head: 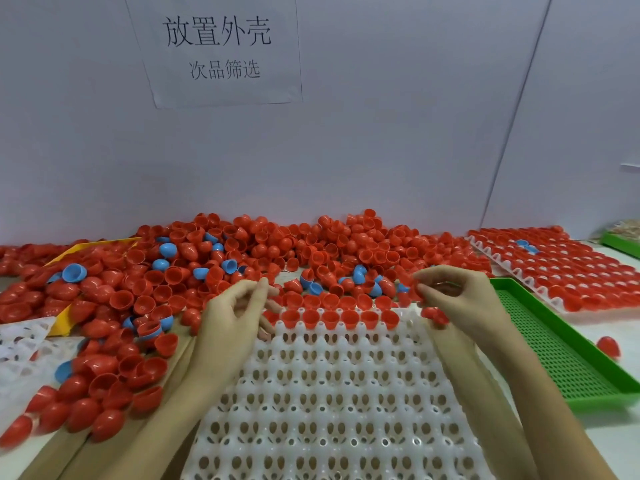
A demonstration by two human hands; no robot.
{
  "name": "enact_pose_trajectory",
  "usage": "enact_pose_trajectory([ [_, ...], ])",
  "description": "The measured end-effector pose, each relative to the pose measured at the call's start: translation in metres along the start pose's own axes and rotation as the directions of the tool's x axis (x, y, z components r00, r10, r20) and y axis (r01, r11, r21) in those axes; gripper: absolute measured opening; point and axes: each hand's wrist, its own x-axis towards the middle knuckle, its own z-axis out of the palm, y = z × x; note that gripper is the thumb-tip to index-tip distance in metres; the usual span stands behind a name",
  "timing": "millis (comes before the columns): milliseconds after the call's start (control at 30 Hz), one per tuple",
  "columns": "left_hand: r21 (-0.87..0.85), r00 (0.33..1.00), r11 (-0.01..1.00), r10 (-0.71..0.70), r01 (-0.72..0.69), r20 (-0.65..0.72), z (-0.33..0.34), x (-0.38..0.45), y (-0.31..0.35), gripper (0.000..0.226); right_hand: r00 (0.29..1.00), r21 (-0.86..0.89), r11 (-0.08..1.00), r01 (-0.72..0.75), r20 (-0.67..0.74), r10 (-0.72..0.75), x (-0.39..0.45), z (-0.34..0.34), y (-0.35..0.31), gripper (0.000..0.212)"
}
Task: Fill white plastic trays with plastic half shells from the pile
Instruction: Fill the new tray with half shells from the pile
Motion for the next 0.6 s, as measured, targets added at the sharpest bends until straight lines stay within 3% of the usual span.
enact_pose_trajectory([
  [67,0.339,0.985,0.936,0.136,-0.094,-0.102,-0.004,0.003,-0.011,0.019,0.996,-0.139,0.988,-0.071,0.035,0.076,0.003,-0.005,0.015,0.020],
  [167,0.562,0.993,0.823,0.116,-0.081,-0.026,-0.004,0.004,-0.021,0.027,0.988,-0.306,0.950,-0.061,0.118,0.101,0.005,-0.001,0.026,0.017],
  [267,0.616,0.996,0.784,0.035,-0.080,0.084,0.000,0.005,-0.027,0.042,0.985,-0.388,0.922,-0.006,0.159,0.073,0.007,0.008,0.028,0.017],
  [400,0.584,0.988,0.805,0.016,-0.105,0.156,0.002,0.005,-0.032,0.045,0.980,-0.480,0.875,0.052,0.193,0.047,0.004,0.017,0.028,0.014],
  [600,0.584,0.983,0.791,0.153,-0.182,0.100,0.002,0.013,-0.036,0.033,0.997,-0.354,0.932,0.083,0.026,-0.079,0.007,0.017,0.030,0.015],
])
